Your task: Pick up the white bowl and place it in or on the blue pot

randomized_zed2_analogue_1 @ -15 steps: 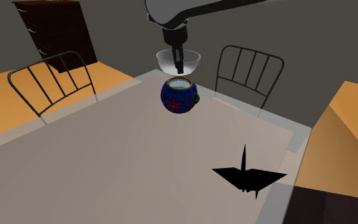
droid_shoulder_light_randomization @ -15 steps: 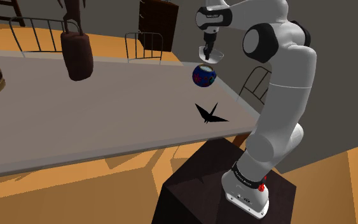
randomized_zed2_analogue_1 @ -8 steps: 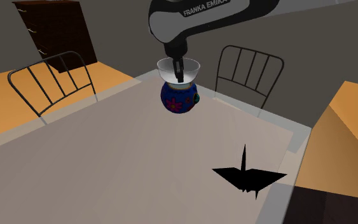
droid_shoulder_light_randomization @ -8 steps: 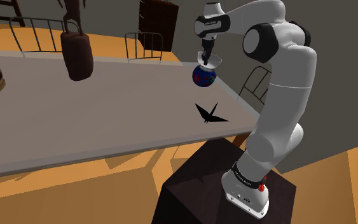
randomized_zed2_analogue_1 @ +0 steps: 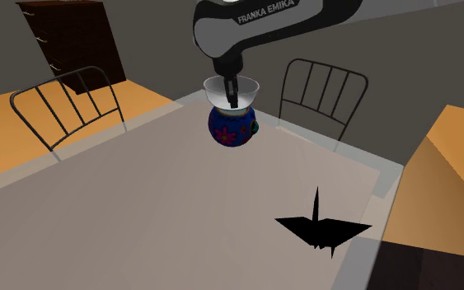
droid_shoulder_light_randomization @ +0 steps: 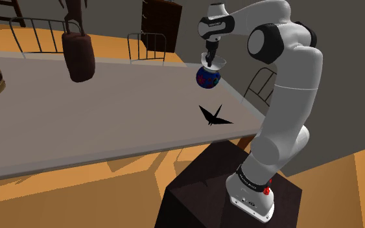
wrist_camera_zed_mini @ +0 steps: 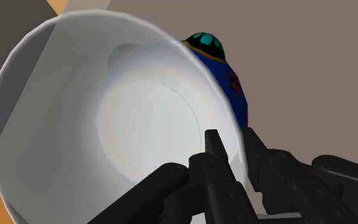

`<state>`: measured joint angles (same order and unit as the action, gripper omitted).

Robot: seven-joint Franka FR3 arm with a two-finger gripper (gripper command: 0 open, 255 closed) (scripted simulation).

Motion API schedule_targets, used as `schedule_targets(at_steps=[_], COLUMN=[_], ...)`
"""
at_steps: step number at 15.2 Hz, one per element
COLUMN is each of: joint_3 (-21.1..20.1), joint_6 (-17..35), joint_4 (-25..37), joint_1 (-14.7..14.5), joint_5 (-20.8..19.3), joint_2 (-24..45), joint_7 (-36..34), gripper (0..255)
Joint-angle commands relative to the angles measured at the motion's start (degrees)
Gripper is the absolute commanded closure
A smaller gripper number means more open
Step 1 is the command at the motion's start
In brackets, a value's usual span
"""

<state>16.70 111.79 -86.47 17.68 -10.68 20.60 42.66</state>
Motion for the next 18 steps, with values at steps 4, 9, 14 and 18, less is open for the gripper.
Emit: schedule_targets(at_steps=[4,9,14,18], joint_3=[0.0,-0.2,-0.3,-0.3], joint_6=[0.0,-5.2,-6.7,-6.7], joint_4=[0.0,4.1,5.4,5.4], joint_1=[0.0,-0.8,-0.9,-0.9], joint_5=[0.0,-0.1,-0.1,-0.1], joint_2=[0.0,-1.0,-1.2,-1.2], joint_7=[0.0,0.1,0.1,0.1], gripper=[0,0,0,0])
